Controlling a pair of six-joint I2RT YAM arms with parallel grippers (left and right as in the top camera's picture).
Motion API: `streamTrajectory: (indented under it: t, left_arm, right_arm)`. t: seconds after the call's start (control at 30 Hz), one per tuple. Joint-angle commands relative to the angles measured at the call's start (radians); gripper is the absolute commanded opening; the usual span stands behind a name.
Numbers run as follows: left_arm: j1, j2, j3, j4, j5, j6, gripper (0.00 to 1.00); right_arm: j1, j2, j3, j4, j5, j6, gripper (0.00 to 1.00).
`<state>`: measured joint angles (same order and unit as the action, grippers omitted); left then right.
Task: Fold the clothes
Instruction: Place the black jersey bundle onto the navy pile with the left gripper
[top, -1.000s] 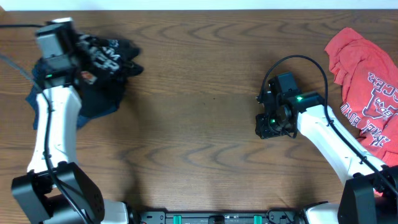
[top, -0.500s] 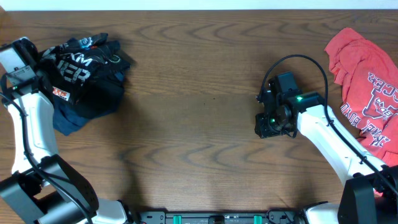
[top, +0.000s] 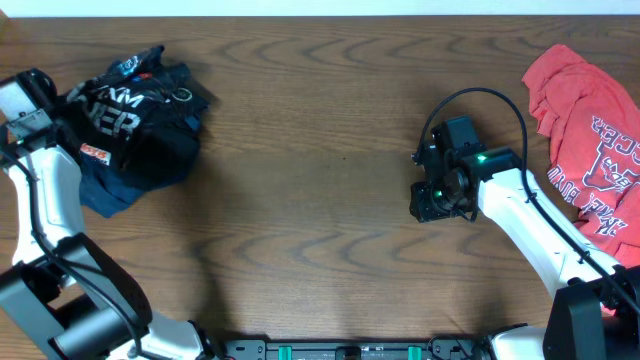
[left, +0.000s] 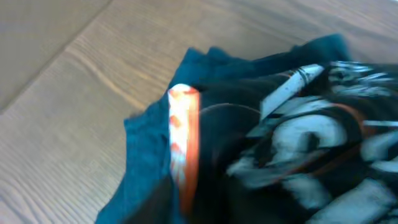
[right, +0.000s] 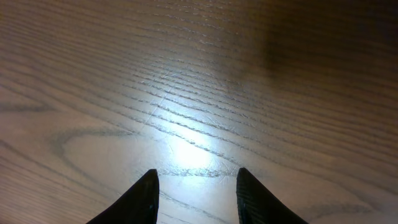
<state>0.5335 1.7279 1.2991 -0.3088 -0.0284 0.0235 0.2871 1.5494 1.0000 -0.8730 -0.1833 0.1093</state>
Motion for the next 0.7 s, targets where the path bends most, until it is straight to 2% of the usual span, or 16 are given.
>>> streamTrajectory:
  t: [0.0, 0.1, 0.3, 0.47, 0.53, 0.67]
  left_arm:
    - [0.026, 0.039, 0.029, -0.013, -0.010, -0.042, 0.77]
    - [0.036, 0.021, 0.035, -0.039, -0.010, -0.044, 0.98]
    - [0.024, -0.114, 0.079, -0.049, 0.000, -0.067, 0.98]
    - [-0.029, -0.207, 0.081, -0.055, 0.114, -0.066, 1.00]
    - [-0.062, -0.210, 0.081, -0.072, 0.160, -0.066, 0.89]
    - [-0.171, -0.172, 0.080, -0.102, 0.178, -0.045, 0.59]
  right_arm:
    - [0.008, 0.007, 0.000, 0.001, 0.003, -0.010, 0.39]
    - [0.008, 0.007, 0.000, 0.002, 0.003, -0.010, 0.39]
    - [0.008, 0.007, 0.000, 0.011, 0.003, -0.010, 0.39]
    - [0.008, 0.007, 0.000, 0.027, 0.003, -0.010, 0.39]
    - [0.008, 0.007, 0.000, 0.035, 0.003, -0.010, 0.39]
    - [0.008, 0.007, 0.000, 0.040, 0.003, -0.010, 0.39]
